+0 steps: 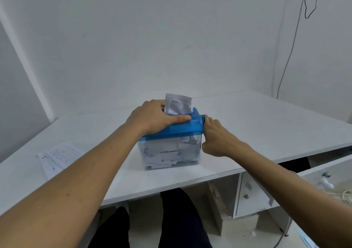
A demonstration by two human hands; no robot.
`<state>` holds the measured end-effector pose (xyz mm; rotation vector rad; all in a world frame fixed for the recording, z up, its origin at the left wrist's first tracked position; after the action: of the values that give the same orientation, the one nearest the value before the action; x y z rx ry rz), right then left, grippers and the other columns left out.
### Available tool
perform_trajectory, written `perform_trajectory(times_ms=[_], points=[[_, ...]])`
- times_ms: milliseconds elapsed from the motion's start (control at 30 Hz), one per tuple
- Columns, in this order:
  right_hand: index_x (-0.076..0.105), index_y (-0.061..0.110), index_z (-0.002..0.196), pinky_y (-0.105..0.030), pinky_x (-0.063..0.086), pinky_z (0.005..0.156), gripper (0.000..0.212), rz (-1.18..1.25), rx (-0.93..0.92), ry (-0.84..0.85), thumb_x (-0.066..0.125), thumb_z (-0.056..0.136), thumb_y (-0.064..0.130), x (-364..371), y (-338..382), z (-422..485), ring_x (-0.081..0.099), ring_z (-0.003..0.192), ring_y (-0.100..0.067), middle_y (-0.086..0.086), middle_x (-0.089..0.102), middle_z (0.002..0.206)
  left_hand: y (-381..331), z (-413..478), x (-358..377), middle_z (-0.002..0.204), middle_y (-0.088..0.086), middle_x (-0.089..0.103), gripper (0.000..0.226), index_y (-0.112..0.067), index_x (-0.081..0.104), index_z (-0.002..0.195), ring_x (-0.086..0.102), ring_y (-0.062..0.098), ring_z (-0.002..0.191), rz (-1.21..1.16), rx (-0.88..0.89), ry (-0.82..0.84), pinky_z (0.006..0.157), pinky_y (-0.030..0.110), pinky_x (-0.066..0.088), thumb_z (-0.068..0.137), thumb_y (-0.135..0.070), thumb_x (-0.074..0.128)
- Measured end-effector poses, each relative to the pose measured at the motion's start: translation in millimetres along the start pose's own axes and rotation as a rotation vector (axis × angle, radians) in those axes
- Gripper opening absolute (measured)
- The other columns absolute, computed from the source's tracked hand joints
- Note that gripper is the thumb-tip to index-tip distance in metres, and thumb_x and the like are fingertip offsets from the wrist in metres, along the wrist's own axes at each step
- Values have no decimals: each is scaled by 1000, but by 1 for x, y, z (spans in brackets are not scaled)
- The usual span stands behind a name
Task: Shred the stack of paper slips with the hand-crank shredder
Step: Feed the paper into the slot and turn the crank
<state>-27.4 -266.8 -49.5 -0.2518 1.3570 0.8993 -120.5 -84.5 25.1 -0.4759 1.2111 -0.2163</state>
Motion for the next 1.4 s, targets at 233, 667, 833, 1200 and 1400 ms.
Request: perform_trajectory(times_ms=[233,667,833,1200,1400], points=[[47,17,118,-35,59,82,39,35,38,58,70,87,20,8,-1,-18,62,96,-19,0,63,112,1,0,1,109,-17,67,92,-42,64,111,63,12,99,-18,-31,-28,88,39,54,40,-101,55],[63,6,67,-25,53,53,36,8,144,315,79,83,34,-122,41,4,49,52,-13,2,52,50,6,4,-2,103,-22,70,98,-41,69,107,64,5,92,-67,52,1,83,39,58,35,-105,53],[70,8,66,-18,49,48,44,151,69,-4,78,80,50,-123,31,23,51,56,-11,-1,52,57,7,5,-2,99,-17,69,94,-36,68,105,63,9,90,-13,62,7,82,43,58,40,-103,53],[43,15,72,-23,36,46,25,405,111,-187,61,90,16,-70,17,75,40,56,-14,-1,46,65,8,7,-2,105,-19,67,95,-39,66,104,64,7,96,-14,43,15,88,40,57,32,-100,61],[44,17,74,-18,21,44,27,625,442,373,34,96,7,-19,-8,57,27,45,-7,5,45,51,9,2,-1,117,-18,62,98,-43,62,114,59,8,104,29,49,31,88,34,52,36,-103,55]])
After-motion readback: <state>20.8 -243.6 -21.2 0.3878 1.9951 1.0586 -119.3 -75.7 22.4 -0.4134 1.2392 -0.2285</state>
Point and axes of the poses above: each hand's wrist, its own z-axis towards the middle knuckle, its own x-axis out of the palm, y = z × x, the point moved 1 cm from there along z, towards the middle knuckle
